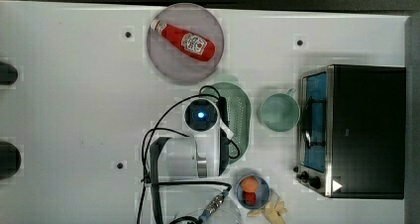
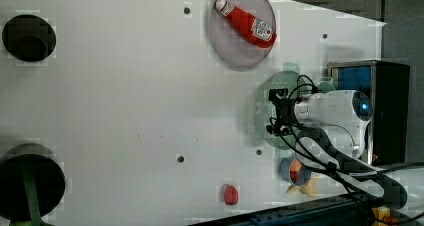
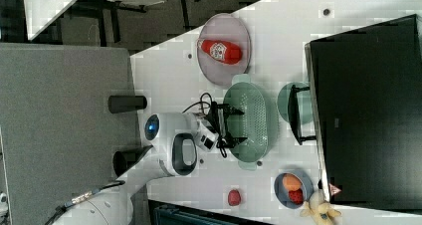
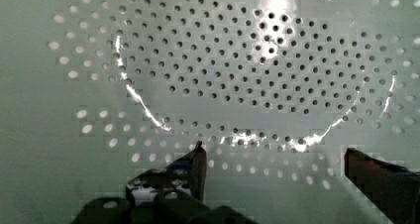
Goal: Drag strainer right to left.
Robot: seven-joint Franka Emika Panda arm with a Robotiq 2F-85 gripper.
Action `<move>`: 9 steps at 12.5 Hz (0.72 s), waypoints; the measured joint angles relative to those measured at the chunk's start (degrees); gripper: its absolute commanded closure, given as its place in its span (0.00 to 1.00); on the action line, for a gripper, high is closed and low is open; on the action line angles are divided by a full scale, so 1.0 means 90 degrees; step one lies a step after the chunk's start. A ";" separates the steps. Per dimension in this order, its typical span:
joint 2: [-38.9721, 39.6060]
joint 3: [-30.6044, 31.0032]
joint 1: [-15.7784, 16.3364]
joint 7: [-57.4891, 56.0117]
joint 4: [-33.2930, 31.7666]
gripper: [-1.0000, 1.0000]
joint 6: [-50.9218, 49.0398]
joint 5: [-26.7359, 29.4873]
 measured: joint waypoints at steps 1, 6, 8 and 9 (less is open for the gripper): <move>0.0000 0.0004 0.0054 0.0000 -0.0037 0.00 -0.0006 0.0215; 0.0045 0.0337 0.0564 0.0019 -0.0050 0.00 -0.0068 0.1211; 0.0053 0.0437 0.0746 0.0106 -0.0012 0.00 -0.0093 0.1187; 0.0076 0.0573 0.0758 0.0326 0.0000 0.00 -0.0118 0.1175</move>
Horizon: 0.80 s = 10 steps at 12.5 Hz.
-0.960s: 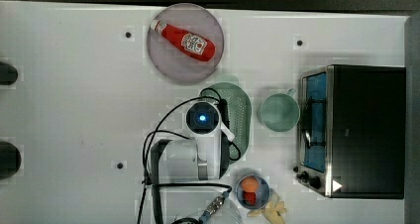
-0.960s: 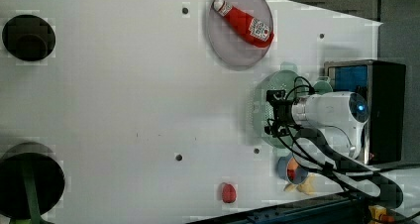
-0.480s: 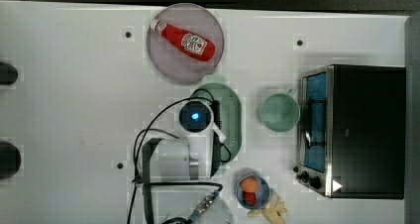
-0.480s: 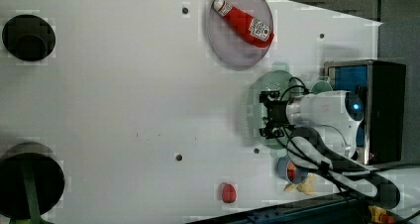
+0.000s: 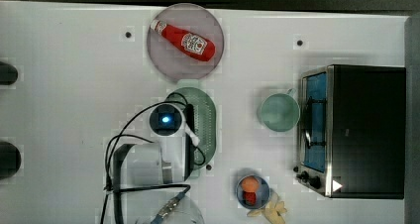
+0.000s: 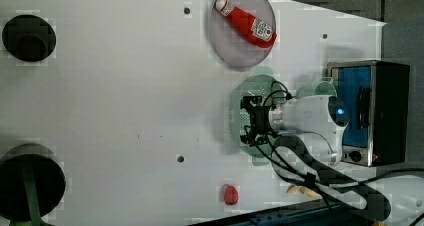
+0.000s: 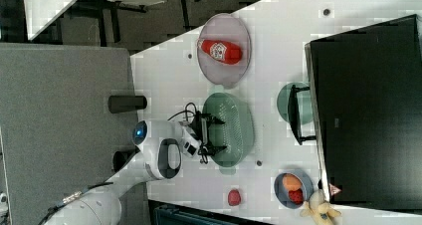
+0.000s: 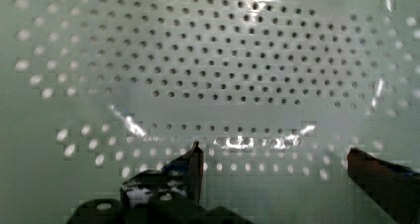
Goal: Drag strainer right to left.
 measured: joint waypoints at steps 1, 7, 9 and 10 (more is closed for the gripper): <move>0.0054 0.0125 0.0037 0.0255 0.0075 0.00 -0.0050 0.0002; 0.0182 0.0195 0.0999 0.1181 0.0572 0.00 -0.0062 0.0048; 0.0264 0.0207 0.1193 0.1629 0.0783 0.00 -0.0006 0.0064; 0.0302 0.0197 0.1306 0.1747 0.0908 0.00 -0.0056 0.0148</move>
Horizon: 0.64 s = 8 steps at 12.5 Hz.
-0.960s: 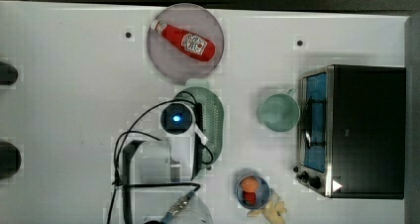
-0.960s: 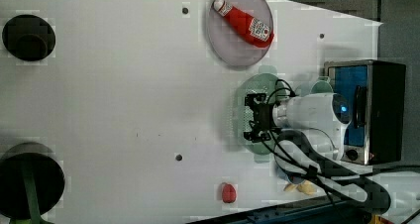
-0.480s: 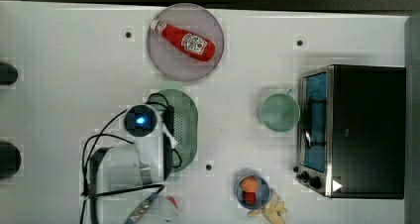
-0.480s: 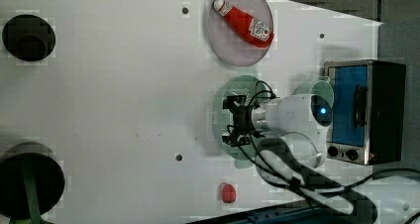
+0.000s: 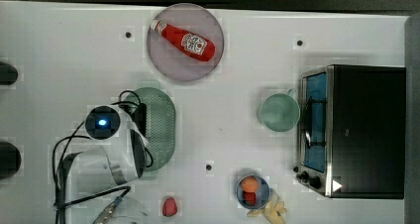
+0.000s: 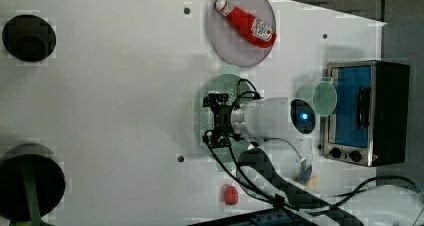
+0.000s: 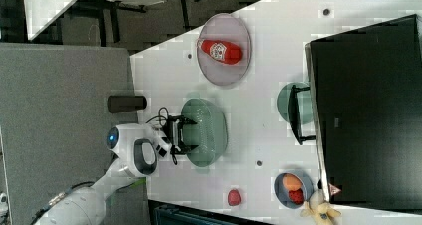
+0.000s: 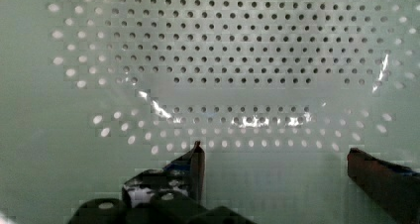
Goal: Drag strainer right to left.
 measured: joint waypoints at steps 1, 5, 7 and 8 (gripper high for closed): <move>0.0098 -0.0008 0.0089 0.0112 0.0174 0.00 -0.0050 -0.0047; 0.0511 -0.0200 0.0575 0.0236 0.0622 0.00 -0.0031 0.0028; 0.0785 -0.0176 0.0735 0.0385 0.0895 0.00 -0.0025 -0.0073; 0.0912 -0.0160 0.0793 0.0584 0.1057 0.00 -0.0025 -0.0094</move>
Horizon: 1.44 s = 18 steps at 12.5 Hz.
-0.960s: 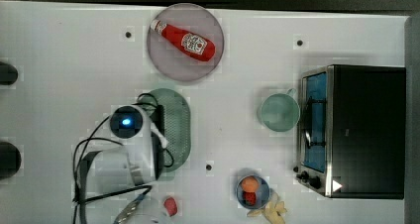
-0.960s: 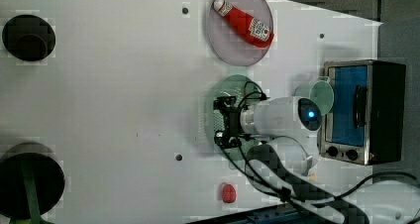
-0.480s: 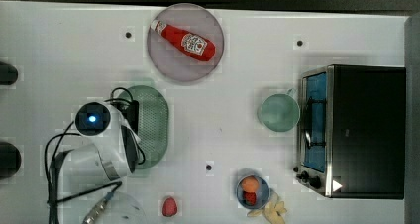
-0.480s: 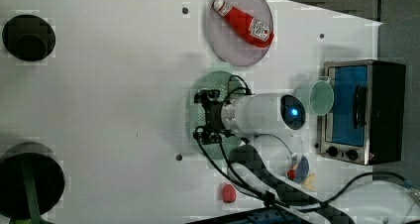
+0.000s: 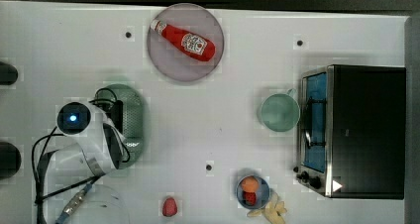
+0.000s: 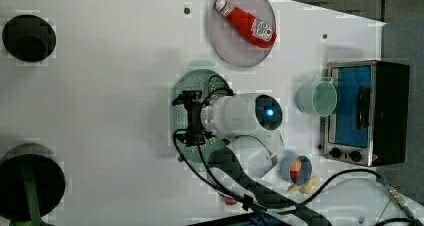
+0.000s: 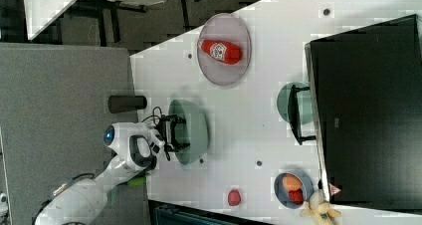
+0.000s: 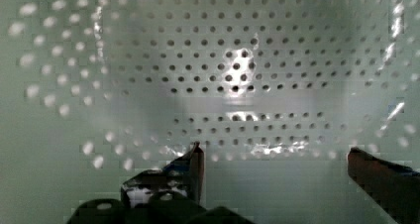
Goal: Drag strainer right to left.
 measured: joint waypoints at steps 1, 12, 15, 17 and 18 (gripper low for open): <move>0.0124 0.0030 0.0048 0.0205 0.0137 0.00 0.0087 -0.0010; 0.0650 0.0268 0.0897 0.0628 0.1200 0.00 -0.0255 0.0042; 0.0407 0.0012 0.1136 0.0441 0.1094 0.00 -0.0889 -0.0220; -0.0174 -0.0236 0.1201 -0.0012 0.0889 0.00 -0.1725 -0.0248; -0.0594 -0.0479 0.1251 -0.0298 0.0858 0.00 -0.2341 -0.0211</move>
